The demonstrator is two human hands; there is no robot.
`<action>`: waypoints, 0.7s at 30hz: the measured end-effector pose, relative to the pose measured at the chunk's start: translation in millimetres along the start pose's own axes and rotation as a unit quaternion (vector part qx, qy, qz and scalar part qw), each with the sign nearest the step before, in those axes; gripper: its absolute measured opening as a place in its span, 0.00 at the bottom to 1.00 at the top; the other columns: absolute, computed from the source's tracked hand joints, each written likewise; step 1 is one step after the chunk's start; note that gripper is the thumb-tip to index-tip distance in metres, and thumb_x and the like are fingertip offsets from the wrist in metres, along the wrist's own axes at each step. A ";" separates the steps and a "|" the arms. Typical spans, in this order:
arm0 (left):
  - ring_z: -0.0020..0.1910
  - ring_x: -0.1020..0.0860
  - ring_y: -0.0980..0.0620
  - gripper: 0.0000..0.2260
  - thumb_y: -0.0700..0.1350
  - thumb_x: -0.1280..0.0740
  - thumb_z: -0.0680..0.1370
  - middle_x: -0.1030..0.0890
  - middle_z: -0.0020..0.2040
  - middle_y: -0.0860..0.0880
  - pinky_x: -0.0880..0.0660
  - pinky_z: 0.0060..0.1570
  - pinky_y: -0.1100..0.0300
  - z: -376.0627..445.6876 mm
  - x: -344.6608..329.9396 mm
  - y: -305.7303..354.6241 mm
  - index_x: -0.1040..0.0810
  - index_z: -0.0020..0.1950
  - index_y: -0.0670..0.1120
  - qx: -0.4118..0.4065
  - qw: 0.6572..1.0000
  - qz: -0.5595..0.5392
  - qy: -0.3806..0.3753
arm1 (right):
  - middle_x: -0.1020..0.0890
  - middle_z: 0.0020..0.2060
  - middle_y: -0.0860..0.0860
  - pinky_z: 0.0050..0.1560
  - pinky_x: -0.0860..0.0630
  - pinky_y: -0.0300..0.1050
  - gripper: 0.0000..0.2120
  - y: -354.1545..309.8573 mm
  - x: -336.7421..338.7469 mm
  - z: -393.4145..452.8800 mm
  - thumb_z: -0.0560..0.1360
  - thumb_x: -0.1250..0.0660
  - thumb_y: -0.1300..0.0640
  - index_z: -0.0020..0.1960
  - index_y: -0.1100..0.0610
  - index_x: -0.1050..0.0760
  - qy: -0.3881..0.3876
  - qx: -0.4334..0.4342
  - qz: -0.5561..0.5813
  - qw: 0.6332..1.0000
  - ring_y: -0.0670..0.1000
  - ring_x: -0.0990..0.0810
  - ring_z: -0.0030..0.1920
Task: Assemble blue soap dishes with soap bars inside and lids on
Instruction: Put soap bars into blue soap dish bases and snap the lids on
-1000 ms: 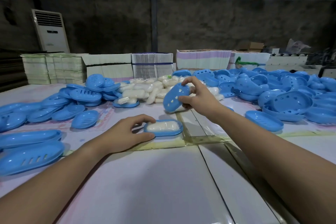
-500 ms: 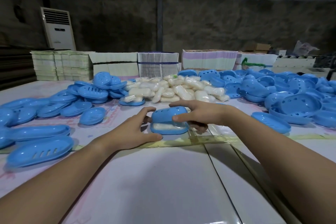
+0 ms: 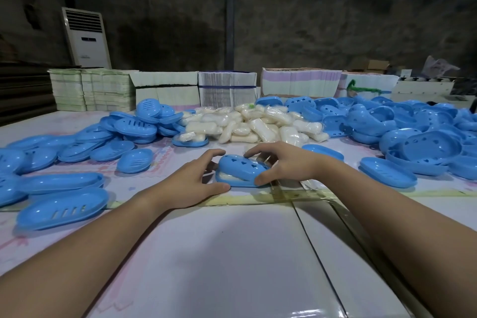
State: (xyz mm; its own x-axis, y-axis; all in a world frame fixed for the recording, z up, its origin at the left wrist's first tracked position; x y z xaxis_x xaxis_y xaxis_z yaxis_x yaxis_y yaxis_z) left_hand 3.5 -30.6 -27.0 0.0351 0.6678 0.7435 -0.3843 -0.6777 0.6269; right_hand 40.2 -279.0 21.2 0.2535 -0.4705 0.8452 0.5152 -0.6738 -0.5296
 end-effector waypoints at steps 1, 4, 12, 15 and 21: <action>0.67 0.27 0.55 0.31 0.54 0.27 0.76 0.26 0.69 0.52 0.29 0.70 0.57 0.1 0.2 -0.4 0.39 0.74 0.63 0.001 1.000 -0.002 -0.002 | 0.24 0.53 0.45 0.51 0.27 0.40 0.26 0.5 0.4 -0.6 0.67 0.23 0.47 0.63 0.38 0.26 0.002 0.004 0.010 1.000 0.45 0.24 0.50; 0.68 0.28 0.56 0.30 0.53 0.27 0.77 0.26 0.70 0.52 0.30 0.69 0.59 0.6 1.1 -0.4 0.39 0.74 0.63 -0.002 1.000 -0.010 -0.005 | 0.24 0.55 0.47 0.51 0.27 0.40 0.26 1.0 0.8 -0.7 0.67 0.22 0.49 0.62 0.36 0.27 0.000 0.013 0.032 0.999 0.46 0.24 0.52; 0.65 0.26 0.60 0.27 0.53 0.28 0.77 0.23 0.64 0.55 0.26 0.59 0.65 1.0 4.2 1.1 0.37 0.73 0.62 -0.008 0.995 -0.083 0.048 | 0.22 0.55 0.48 0.47 0.28 0.35 0.30 -2.1 -0.2 0.3 0.70 0.25 0.54 0.65 0.32 0.30 -0.007 0.019 0.085 0.996 0.40 0.21 0.45; 0.62 0.23 0.63 0.25 0.50 0.28 0.78 0.23 0.65 0.59 0.26 0.63 0.61 2.0 6.4 5.6 0.34 0.72 0.60 -0.008 0.983 -0.167 0.075 | 0.23 0.54 0.49 0.45 0.28 0.33 0.34 -6.3 -2.8 2.4 0.70 0.25 0.54 0.67 0.30 0.34 -0.003 0.021 0.093 0.995 0.37 0.21 0.40; 0.59 0.19 0.59 0.16 0.49 0.30 0.79 0.20 0.63 0.60 0.21 0.47 0.66 -0.8 7.5 15.1 0.26 0.66 0.60 -0.015 0.957 -0.273 0.097 | 0.23 0.55 0.50 0.41 0.24 0.31 0.42 -12.8 -13.3 2.3 0.68 0.21 0.55 0.72 0.32 0.40 0.011 0.052 0.148 0.988 0.38 0.19 0.41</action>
State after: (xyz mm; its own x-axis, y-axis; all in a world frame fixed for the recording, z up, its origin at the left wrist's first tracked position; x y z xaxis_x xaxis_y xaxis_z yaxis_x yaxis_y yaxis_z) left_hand -2.8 -35.6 -12.1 0.0674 0.9667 0.2471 -0.3837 -0.2035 0.9008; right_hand 32.1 -262.8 16.9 0.3892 -0.6506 0.6521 0.5025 -0.4433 -0.7423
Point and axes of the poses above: each hand's wrist, its own z-axis towards the middle knuckle, its own x-axis out of the back of the hand, y = z × x, the point moved 1 cm from there along z, towards the middle knuckle
